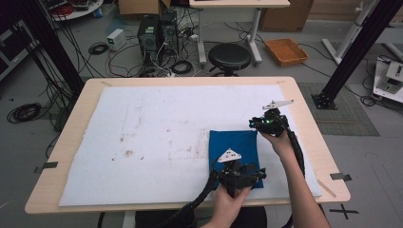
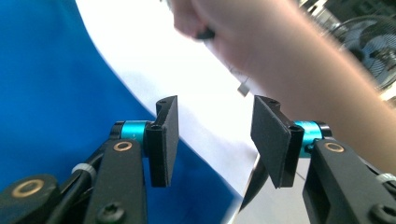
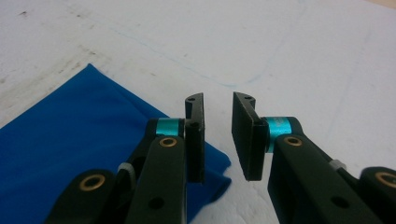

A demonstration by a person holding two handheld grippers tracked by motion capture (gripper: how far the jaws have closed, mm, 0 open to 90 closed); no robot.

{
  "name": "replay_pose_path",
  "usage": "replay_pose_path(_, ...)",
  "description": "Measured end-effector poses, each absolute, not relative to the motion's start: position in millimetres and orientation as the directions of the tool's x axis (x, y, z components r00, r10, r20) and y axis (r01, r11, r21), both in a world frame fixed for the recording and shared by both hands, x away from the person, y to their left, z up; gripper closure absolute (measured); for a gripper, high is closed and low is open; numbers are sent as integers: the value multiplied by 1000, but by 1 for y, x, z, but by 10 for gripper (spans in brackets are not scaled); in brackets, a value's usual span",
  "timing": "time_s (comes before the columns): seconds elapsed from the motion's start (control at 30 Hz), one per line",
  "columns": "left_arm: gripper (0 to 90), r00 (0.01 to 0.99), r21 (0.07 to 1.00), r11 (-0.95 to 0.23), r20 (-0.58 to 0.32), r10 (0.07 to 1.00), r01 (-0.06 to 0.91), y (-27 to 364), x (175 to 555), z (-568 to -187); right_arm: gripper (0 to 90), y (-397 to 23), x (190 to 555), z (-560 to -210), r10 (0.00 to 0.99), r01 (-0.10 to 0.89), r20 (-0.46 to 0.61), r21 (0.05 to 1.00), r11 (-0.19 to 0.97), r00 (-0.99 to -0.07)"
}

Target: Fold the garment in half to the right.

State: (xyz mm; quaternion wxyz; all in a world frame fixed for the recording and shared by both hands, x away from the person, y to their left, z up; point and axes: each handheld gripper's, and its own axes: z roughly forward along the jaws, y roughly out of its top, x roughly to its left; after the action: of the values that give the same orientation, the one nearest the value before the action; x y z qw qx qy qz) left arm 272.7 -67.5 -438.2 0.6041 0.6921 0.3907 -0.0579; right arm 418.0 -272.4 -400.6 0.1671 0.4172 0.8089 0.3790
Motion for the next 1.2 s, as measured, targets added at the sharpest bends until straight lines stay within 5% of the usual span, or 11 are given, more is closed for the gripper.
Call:
replay_pose_path(0.33,460,710,901,-5,-339,618,434,33,293,-400,696,-294,395,-417,860,610,175,771,182,-479)
replay_pose_path(0.53,460,648,885,13,-351,675,466,97,307,-406,785,-294,413,-428,852,710,325,700,76,-411)
replay_pose_path(0.63,460,595,865,36,-373,712,500,124,314,-415,900,-290,416,-430,838,694,308,711,112,-450)
replay_pose_path(0.93,460,572,872,31,-346,744,488,136,316,-420,900,-289,424,-426,871,619,194,771,149,-451)
replay_pose_path(0.97,460,571,875,30,-341,747,483,138,316,-421,792,-290,424,-427,880,630,181,760,158,-439)
replay_pose_path(1.2,406,572,900,4,-280,771,435,150,317,-423,669,-301,389,-422,888,596,156,789,151,-432)
